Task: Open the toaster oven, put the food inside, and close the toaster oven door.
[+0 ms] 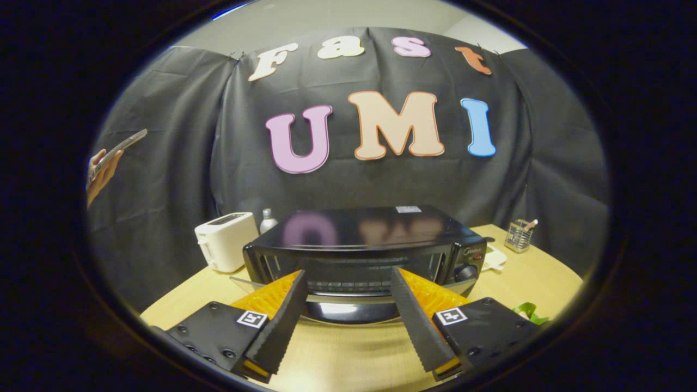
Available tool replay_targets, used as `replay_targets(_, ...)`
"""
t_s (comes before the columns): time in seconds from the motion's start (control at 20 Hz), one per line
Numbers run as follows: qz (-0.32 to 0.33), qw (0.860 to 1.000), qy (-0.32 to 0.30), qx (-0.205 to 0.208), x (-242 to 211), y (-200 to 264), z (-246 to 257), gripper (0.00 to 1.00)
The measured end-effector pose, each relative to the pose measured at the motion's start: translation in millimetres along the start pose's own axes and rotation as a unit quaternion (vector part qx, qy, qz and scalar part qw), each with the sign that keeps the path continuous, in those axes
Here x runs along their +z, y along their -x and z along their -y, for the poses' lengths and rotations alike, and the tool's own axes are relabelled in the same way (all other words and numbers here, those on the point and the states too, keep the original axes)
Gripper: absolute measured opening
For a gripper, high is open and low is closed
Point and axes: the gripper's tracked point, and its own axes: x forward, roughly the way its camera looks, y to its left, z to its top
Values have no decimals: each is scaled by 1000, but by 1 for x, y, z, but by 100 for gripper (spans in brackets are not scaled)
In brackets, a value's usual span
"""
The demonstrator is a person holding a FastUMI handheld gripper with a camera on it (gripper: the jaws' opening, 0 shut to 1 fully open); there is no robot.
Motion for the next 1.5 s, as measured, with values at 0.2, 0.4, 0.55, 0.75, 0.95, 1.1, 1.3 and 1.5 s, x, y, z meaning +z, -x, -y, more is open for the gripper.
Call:
replay_targets(0.2,-64,998,-4,13,-13,7,1,96)
replay_targets(0.4,-148,988,-11,33,-40,22,0,96)
replay_targets(0.55,-226,973,-25,39,-74,34,-1,96)
replay_targets(0.75,-267,963,-26,36,-95,43,4,95)
replay_targets(0.95,-288,957,2,38,-115,35,6,91)
replay_targets(1.1,-320,947,14,35,-136,37,6,91)
replay_targets(1.3,-346,937,38,28,-165,42,15,91)
replay_targets(1.5,-339,939,39,32,-167,41,14,91)
